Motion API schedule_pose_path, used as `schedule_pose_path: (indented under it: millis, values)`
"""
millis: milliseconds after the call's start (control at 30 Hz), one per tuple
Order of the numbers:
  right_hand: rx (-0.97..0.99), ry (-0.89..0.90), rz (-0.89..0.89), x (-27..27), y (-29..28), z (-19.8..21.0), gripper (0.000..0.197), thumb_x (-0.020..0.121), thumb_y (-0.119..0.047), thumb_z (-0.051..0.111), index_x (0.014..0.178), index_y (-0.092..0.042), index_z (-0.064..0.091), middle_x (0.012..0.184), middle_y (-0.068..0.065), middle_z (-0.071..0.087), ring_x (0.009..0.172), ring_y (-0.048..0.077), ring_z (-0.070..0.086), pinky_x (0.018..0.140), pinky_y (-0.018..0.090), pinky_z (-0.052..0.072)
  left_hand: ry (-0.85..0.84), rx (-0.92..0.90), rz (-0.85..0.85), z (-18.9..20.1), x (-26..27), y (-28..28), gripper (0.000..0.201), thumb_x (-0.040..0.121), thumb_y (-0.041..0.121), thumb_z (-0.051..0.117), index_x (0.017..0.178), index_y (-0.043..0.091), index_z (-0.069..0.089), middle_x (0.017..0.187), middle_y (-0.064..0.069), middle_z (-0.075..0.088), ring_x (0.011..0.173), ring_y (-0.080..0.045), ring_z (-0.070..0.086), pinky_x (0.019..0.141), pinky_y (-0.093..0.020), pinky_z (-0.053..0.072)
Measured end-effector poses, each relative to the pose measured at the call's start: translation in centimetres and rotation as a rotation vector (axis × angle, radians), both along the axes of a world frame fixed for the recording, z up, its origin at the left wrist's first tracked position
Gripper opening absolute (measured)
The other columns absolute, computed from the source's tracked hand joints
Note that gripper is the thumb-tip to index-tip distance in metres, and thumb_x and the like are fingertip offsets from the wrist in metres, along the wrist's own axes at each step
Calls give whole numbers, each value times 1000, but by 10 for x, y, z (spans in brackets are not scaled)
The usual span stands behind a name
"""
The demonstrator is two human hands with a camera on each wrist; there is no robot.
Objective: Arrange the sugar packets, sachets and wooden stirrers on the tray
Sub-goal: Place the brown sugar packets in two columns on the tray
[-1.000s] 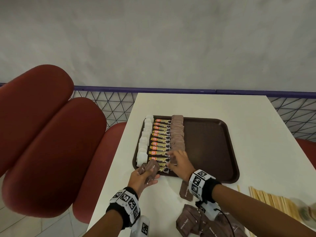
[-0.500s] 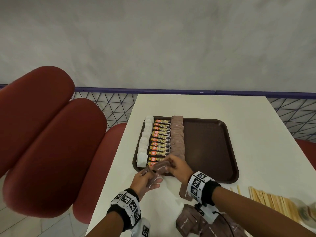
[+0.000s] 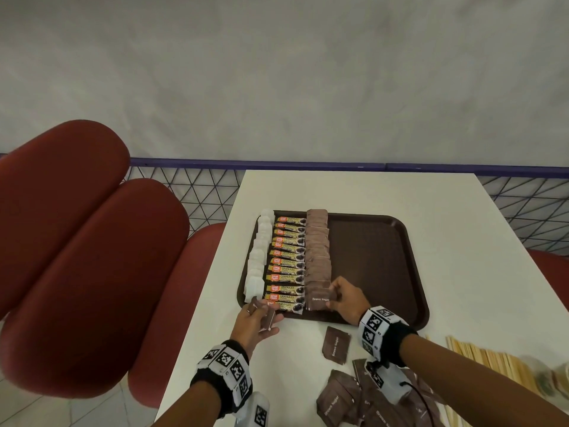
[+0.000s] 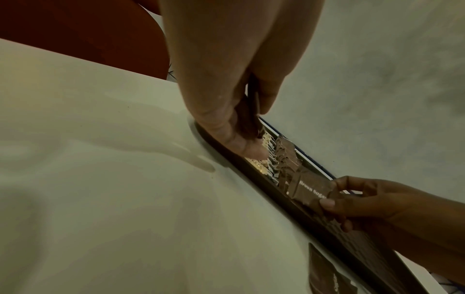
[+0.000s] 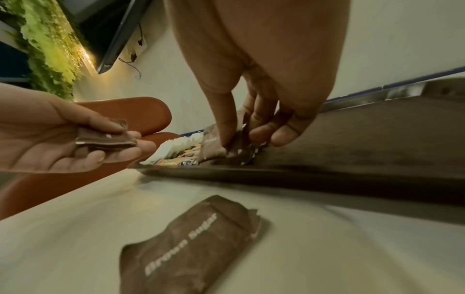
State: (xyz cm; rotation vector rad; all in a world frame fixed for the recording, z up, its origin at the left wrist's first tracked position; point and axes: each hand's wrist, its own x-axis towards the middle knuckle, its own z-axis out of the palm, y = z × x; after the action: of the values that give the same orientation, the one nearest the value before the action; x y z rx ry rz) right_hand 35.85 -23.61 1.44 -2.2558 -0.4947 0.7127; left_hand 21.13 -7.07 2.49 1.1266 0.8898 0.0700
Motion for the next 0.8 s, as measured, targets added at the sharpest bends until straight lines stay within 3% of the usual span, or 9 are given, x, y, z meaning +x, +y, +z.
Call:
schedule_pose_path:
  millis: [100,167,233,300,467,567,700,800]
  values:
    - [-79,-3,10,1,2,-5,29,79,-8,66,75,-23,41,85,4,56,71,15,50,60,21,42,11,3,17,-1,1,3,20,96,17,49,113,10,56,110,-13,66,93,-21,64,68,-33,52]
    - [-167,-33,47,0,6,-8,28,79,-13,65,77,-26,40,94,8,57,82,21,54,73,28,47,19,20,2,-1,1,5,28,93,23,56,115,8,60,111,-12,64,92,-19,61,69,-31,53]
    - [-275,-95,98,-2,10,-6,21,83,-19,61,95,-23,45,109,13,55,101,29,55,88,34,45,27,43,-7,-2,1,7,35,90,27,60,118,6,60,106,-9,62,89,-17,59,71,-30,53]
    - [-360,-159,124,-3,12,-5,35,87,-25,58,117,-17,45,119,15,51,112,33,50,96,36,41,36,56,-2,-3,1,8,33,89,27,60,116,9,62,107,-9,61,93,-19,57,73,-30,52]
    - [-441,-313,147,-2,16,0,36,90,-27,52,121,-11,44,123,15,53,115,31,49,96,34,39,53,88,-57,-4,1,9,22,92,27,56,110,22,68,119,-6,58,108,-23,53,74,-28,49]
    - [-395,-341,138,-1,15,-4,36,87,-27,56,118,-13,43,123,10,53,116,27,45,94,33,39,31,109,-60,-3,2,9,19,92,17,55,106,24,67,112,-7,63,101,-21,56,76,-30,47]
    - [-318,-417,93,-4,13,-7,41,86,-35,56,119,-15,41,124,5,47,115,22,41,94,30,39,23,175,-56,-5,3,7,13,90,14,58,98,22,65,102,-6,65,90,-16,57,69,-26,44]
    - [-249,-452,108,-8,16,-5,39,88,-37,54,119,-15,43,122,3,46,115,20,39,96,30,39,11,162,-20,-6,4,5,7,89,11,60,93,17,63,96,-5,65,91,-18,58,69,-27,46]
